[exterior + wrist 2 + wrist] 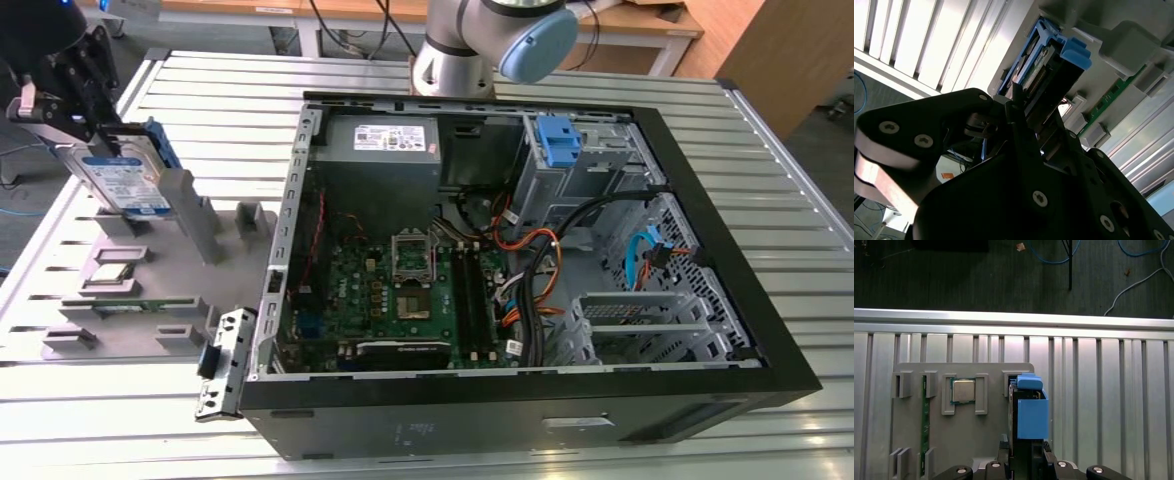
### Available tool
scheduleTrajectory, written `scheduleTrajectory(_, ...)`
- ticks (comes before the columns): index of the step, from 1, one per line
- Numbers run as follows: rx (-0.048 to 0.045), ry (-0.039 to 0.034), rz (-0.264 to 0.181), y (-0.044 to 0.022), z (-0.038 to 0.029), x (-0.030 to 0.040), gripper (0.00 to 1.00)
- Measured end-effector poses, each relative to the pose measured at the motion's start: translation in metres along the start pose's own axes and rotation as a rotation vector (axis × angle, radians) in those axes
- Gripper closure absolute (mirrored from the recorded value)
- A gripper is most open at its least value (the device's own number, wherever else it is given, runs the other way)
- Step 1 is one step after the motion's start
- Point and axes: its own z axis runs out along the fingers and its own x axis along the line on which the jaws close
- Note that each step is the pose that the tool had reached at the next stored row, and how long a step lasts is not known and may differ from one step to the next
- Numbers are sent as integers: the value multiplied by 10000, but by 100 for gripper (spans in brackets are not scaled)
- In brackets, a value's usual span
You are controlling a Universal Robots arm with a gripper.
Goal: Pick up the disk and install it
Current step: 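Pick up the disk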
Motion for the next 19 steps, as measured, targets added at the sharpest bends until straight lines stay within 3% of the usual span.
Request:
scheduleTrajectory(15, 0, 0, 0, 6, -148, -13, 65)
scheduleTrajectory(19, 0, 0, 0, 6, -150, -13, 65)
